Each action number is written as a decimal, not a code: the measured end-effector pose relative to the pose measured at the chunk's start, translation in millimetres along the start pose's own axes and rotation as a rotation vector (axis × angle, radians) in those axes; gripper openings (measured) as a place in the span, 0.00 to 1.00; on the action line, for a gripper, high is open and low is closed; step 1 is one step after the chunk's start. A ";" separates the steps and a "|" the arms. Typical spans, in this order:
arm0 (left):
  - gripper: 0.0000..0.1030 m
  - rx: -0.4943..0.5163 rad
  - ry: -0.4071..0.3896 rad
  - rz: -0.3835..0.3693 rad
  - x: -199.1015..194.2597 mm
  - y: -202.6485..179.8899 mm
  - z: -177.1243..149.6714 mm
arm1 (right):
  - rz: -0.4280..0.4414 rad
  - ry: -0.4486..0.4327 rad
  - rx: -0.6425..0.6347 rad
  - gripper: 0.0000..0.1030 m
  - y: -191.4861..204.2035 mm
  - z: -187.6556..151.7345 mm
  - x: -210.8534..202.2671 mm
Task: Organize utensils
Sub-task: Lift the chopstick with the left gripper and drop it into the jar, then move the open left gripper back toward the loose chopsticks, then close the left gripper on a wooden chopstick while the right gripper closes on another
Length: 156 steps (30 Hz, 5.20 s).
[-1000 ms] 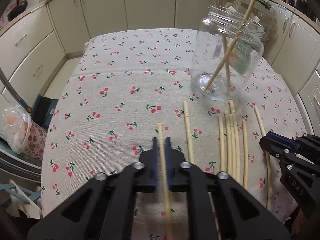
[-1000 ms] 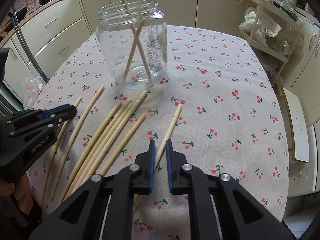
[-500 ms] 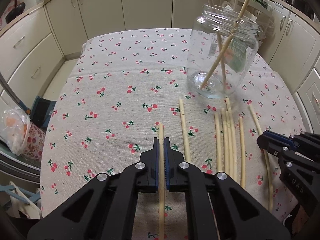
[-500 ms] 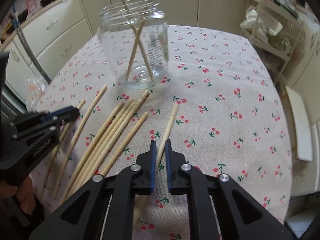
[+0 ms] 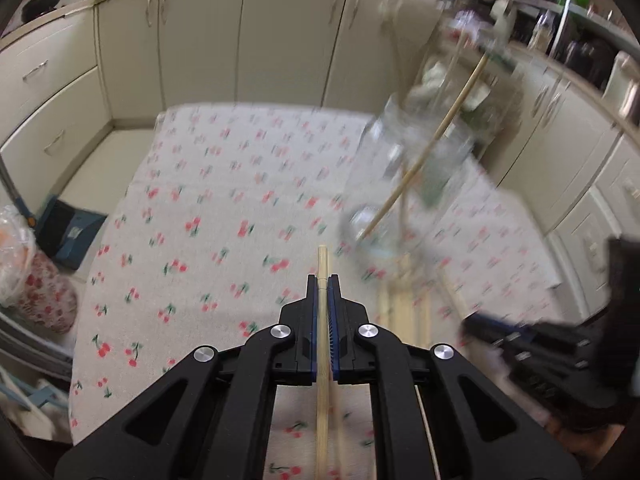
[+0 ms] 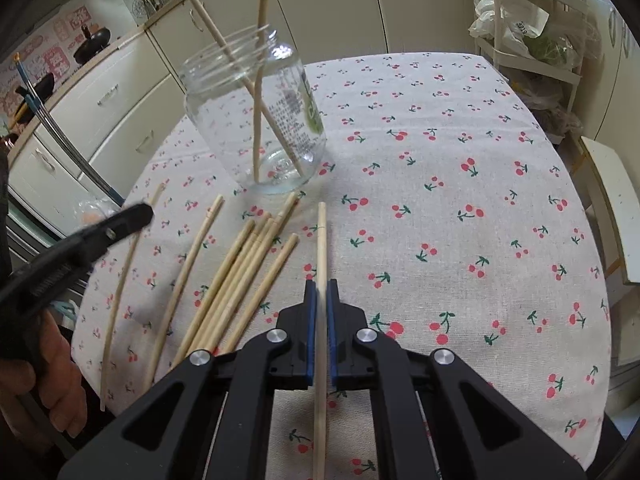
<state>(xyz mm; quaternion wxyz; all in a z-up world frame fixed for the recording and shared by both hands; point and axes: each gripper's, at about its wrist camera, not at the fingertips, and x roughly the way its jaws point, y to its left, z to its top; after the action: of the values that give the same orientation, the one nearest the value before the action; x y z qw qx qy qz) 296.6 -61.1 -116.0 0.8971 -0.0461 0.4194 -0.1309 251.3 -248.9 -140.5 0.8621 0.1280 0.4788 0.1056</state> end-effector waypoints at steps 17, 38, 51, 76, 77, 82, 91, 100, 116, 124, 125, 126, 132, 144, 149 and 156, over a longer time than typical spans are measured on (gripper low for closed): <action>0.05 -0.091 -0.435 -0.229 -70.9 -28.6 101.6 | 0.081 -0.049 0.117 0.06 -18.0 -9.2 2.9; 0.05 -0.190 -0.757 -0.062 -18.9 -40.5 156.9 | 0.194 -0.176 0.242 0.06 -42.4 -0.6 -14.8; 0.05 -0.123 -0.764 -0.015 2.0 -57.4 138.7 | 0.227 -0.514 0.200 0.06 -29.8 32.7 -82.5; 0.27 -0.162 -0.664 -0.003 -40.0 -4.0 107.7 | 0.187 -0.786 0.087 0.06 25.0 114.1 -103.1; 0.30 -0.167 -0.653 0.005 -39.8 -0.7 104.3 | 0.177 -0.773 0.071 0.06 28.3 114.6 -97.5; 0.49 -0.177 -0.572 0.034 -32.7 9.3 86.3 | 0.146 -0.677 0.016 0.06 39.4 106.8 -72.2; 0.74 -0.138 -0.351 0.093 -14.7 13.5 46.8 | 0.094 -0.586 0.032 0.32 31.7 63.4 -86.0; 0.77 -0.005 -0.016 0.189 26.5 7.0 -1.0 | -0.072 -0.176 -0.007 0.32 28.2 -10.9 -29.9; 0.79 0.014 0.045 0.197 4.3 17.3 -15.1 | -0.146 -0.039 -0.239 0.34 59.8 -25.1 11.8; 0.80 0.034 0.075 0.202 12.4 13.8 -18.3 | -0.177 -0.015 -0.210 0.35 24.3 -10.4 8.6; 0.80 0.036 0.076 0.204 12.7 13.5 -18.4 | -0.178 -0.015 -0.213 0.35 25.4 -11.3 8.0; 0.80 0.038 0.077 0.206 13.0 12.8 -18.6 | -0.182 -0.017 -0.216 0.36 25.9 -11.8 8.4; 0.82 0.051 0.077 0.222 11.5 8.4 -22.5 | -0.187 -0.029 -0.212 0.38 27.9 -13.5 8.0; 0.89 -0.076 -0.034 0.158 11.8 22.6 -50.7 | -0.241 -0.120 -0.150 0.64 25.2 -21.4 10.5; 0.89 -0.011 0.004 0.106 22.1 14.7 -49.9 | -0.245 -0.122 -0.142 0.65 24.6 -21.4 10.2; 0.89 0.071 -0.006 0.160 20.9 -0.3 -53.9 | -0.258 -0.128 -0.131 0.66 25.8 -23.0 10.4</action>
<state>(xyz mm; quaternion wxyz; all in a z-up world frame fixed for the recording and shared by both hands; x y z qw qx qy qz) 268.2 -65.7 -166.1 0.9070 0.0192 0.4144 -0.0733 235.5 -218.5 -152.3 0.9038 0.0153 0.4273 0.0168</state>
